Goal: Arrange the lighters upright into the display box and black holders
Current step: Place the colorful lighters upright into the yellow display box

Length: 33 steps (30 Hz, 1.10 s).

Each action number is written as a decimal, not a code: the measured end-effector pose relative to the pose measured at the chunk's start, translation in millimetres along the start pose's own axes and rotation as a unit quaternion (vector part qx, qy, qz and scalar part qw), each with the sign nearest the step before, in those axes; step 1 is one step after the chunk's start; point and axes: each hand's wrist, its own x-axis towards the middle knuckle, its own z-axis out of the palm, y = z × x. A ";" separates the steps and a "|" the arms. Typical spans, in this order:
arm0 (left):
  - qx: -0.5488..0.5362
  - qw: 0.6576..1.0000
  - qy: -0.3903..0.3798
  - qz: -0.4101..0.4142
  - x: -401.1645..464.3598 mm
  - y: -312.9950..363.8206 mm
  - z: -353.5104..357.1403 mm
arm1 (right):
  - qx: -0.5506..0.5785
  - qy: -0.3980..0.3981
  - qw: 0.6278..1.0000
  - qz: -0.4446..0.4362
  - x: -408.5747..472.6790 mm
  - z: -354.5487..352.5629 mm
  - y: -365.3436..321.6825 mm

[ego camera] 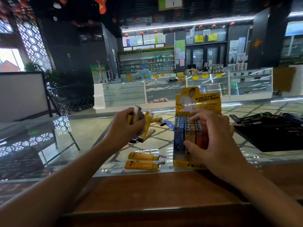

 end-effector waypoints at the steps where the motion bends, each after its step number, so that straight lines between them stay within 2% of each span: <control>1: -0.025 1.000 0.013 -0.004 0.7 8.4 -0.7 | 0.006 0.006 1.000 0.006 0.2 -0.2 0.3; 4: -0.093 0.995 0.029 0.004 1.8 37.5 2.5 | 0.061 0.007 0.997 0.046 7.0 -5.3 -6.5; 8: -0.135 0.990 0.015 0.036 2.0 69.0 20.8 | 0.211 0.007 0.973 0.090 39.6 -17.7 -15.4; 10: -0.118 0.991 0.000 0.060 3.1 75.9 33.0 | 0.252 -0.031 0.961 0.112 60.0 -23.6 -15.6; 14: -0.078 0.992 -0.027 0.097 9.8 73.0 50.4 | 0.224 -0.119 0.964 0.084 86.9 -24.0 -0.1; 19: 0.045 0.990 -0.020 0.135 19.4 57.8 48.0 | 0.264 -0.030 0.961 0.079 88.9 -12.5 16.6; 23: 0.084 0.987 -0.023 0.134 15.7 55.9 43.5 | 0.289 -0.028 0.952 0.096 87.5 -11.2 15.9; 25: 0.070 0.989 -0.024 0.132 13.6 54.7 44.5 | 0.307 -0.048 0.945 0.104 85.8 -12.7 15.0; 29: -0.026 0.993 -0.034 0.113 8.5 52.6 45.3 | 0.334 -0.079 0.935 0.085 84.7 -19.5 16.3; 33: -0.091 0.990 -0.053 0.093 3.6 53.0 44.1 | 0.341 -0.065 0.936 0.057 83.0 -19.1 12.8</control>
